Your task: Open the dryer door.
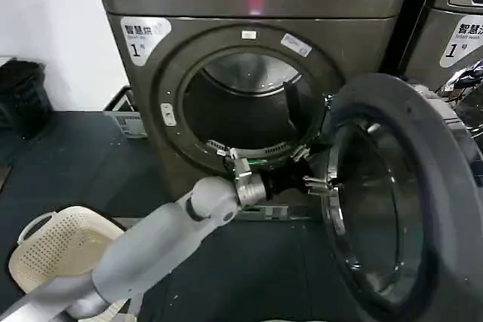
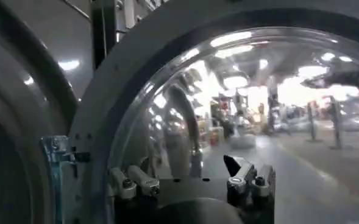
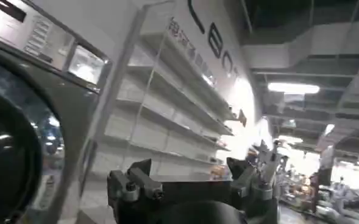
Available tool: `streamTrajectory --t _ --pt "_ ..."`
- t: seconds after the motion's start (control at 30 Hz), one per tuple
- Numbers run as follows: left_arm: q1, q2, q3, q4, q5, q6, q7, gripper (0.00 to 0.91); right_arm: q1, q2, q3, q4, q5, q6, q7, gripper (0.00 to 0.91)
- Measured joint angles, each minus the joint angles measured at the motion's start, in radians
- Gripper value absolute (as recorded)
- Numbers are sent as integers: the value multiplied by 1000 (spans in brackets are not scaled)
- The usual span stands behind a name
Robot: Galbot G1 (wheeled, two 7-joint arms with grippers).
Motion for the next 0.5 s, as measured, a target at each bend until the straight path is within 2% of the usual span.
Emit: streamTrajectory --t 0.07,0.2,0.5 --pt "0 -8 0 6 40 1 -13 907 -6 -13 23 -17 -22 2 8 907" --pt "0 -24 1 23 65 3 -50 907 -29 -30 79 -51 -22 6 9 907" --pt "-23 -87 18 81 119 -3 -91 907 -49 -34 131 -49 -15 7 2 907"
